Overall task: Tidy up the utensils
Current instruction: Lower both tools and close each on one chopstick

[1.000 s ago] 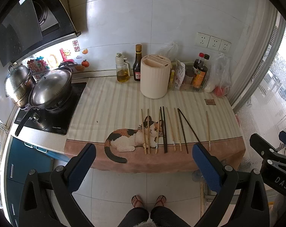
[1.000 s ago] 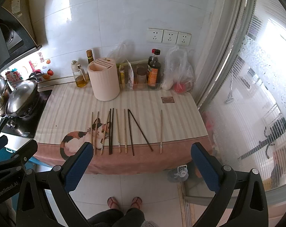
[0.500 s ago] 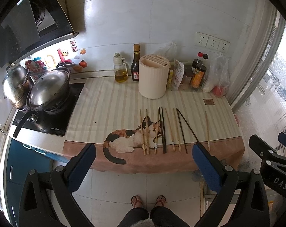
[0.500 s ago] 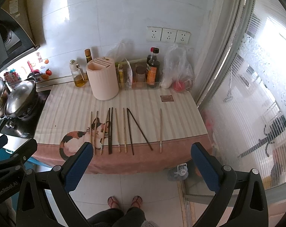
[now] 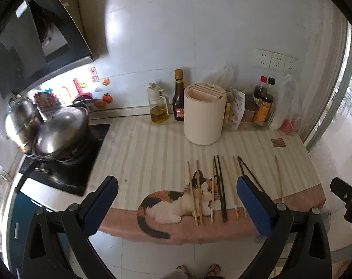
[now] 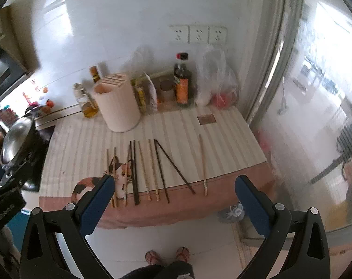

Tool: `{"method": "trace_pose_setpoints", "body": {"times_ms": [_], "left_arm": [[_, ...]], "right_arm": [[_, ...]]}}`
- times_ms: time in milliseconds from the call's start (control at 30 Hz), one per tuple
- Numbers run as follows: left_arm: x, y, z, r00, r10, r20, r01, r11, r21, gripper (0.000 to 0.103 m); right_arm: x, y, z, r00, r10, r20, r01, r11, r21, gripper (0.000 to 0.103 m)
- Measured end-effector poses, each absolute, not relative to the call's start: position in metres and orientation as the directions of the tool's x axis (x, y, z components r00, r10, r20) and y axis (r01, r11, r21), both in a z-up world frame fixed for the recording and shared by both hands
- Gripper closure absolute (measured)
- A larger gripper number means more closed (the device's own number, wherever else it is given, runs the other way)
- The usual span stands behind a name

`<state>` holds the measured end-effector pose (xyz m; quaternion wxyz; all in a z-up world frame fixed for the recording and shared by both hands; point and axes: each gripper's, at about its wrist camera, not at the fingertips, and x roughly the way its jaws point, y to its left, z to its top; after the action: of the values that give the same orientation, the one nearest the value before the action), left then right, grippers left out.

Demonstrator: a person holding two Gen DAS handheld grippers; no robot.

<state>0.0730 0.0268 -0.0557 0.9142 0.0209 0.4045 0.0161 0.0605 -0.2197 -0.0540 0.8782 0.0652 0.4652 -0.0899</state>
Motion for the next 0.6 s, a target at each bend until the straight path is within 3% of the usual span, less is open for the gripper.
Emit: {"method": "trace_pose_setpoints", "body": {"times_ms": [167,467,600], "left_arm": [[0.115,0.028,-0.093,0.624,0.053,-0.78,-0.004,0.998,0.065,0.0],[0.199,0.024,-0.191,0.391,0.074,-0.917,-0.032,0.997,0.067,0.0],[0.229,0.022,-0.25,0.244,0.074,-0.967,-0.048,0.997,0.064,0.02]], "right_arm": [[0.099,-0.243,-0.098,0.482,-0.091,-0.871,0.264,0.964,0.045,0.002],[0.192,-0.284,-0.201,0.322,-0.024,-0.946,0.243,0.968,0.058,0.02],[0.233,-0.288,-0.249,0.239,0.042,-0.97,0.185,0.979,0.087,0.035]]}}
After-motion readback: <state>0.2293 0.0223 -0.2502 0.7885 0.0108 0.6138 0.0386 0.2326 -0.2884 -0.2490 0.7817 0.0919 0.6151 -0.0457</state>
